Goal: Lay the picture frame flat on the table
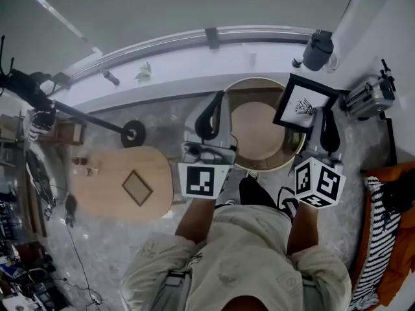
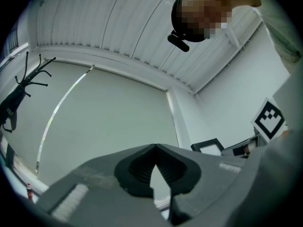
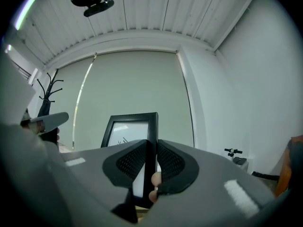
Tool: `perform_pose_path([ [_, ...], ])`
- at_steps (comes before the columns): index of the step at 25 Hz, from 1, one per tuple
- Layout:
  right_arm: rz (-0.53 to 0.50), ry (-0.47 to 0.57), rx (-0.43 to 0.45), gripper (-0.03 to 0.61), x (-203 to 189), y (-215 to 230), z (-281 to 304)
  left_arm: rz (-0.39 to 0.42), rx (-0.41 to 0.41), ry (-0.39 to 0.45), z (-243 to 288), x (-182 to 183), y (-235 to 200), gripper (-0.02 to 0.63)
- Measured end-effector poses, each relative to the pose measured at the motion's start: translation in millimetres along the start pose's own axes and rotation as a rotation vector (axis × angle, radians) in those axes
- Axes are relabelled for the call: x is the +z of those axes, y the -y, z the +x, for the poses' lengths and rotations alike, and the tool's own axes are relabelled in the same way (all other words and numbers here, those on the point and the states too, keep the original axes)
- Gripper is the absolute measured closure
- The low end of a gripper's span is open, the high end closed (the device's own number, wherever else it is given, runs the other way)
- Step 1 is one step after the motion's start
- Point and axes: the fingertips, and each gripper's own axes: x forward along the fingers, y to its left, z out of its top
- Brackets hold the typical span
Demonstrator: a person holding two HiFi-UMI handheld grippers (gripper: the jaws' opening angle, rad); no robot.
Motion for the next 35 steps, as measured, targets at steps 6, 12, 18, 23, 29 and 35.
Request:
perform_pose_path([
  [6,0.074,-0.01,-0.001,0.506,-7.0,33.6,50.4,0.025,-0.016,-0.013,57.6,-17.3,16.2,0.611],
  [12,0.119,-0.014,-0.019,0.506,-11.7,65.3,84.4,0.043,-0.035,-0.043,102.4,-33.1,31.2,0.611],
  [18,0.147,-0.025,-0.018,0.506,-21.0,92.3,112.3,0.07,-0.037,-0.062,134.6,-49.3,45.7,0.611],
  [23,0.167,-0.044,0.002,0.506,-31.6,98.1,132.6,0.091,-0.019,-0.092,150.3,-63.0,44.9,0.611],
  [29,0.184,-0.062,0.011,0.506,-38.6,97.4,150.3,0.096,-0.004,-0.107,161.7,-70.0,36.4,0.611],
  [35,0.19,-0.075,0.011,0.506,-48.6,93.6,161.2,0.096,-0.005,-0.109,168.4,-78.0,29.4,0.611],
])
